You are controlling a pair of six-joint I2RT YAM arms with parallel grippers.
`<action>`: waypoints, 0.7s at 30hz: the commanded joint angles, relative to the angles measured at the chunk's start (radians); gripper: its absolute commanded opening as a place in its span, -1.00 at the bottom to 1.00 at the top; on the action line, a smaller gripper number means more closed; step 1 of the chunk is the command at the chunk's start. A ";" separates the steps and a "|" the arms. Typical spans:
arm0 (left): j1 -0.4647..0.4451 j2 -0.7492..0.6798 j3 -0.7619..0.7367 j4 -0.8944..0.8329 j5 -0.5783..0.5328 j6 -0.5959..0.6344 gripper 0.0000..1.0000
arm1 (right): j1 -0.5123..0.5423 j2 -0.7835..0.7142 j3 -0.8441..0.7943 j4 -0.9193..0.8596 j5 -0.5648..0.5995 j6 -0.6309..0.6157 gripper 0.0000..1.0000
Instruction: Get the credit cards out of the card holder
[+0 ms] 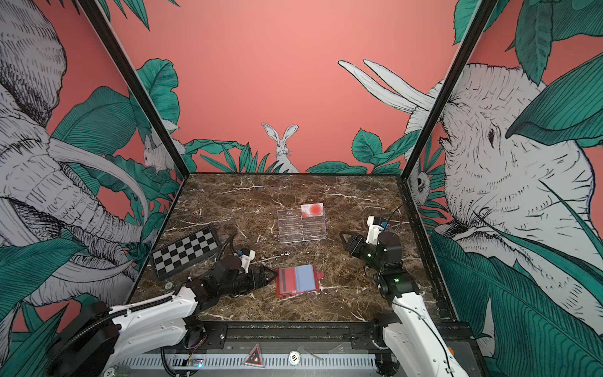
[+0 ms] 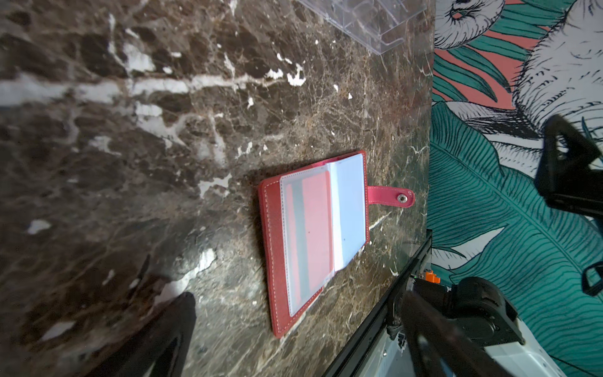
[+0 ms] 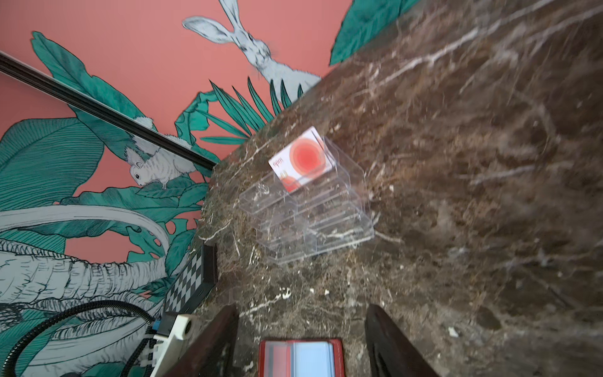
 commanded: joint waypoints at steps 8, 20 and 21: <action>0.003 0.102 -0.014 0.155 0.038 -0.049 0.97 | 0.284 0.159 -0.067 0.131 0.090 0.074 0.18; 0.004 0.163 -0.052 0.247 0.042 -0.088 0.92 | 0.475 0.332 -0.055 0.204 0.202 0.107 0.14; 0.004 0.166 -0.053 0.248 0.042 -0.088 0.92 | 0.487 0.345 -0.054 0.209 0.207 0.107 0.13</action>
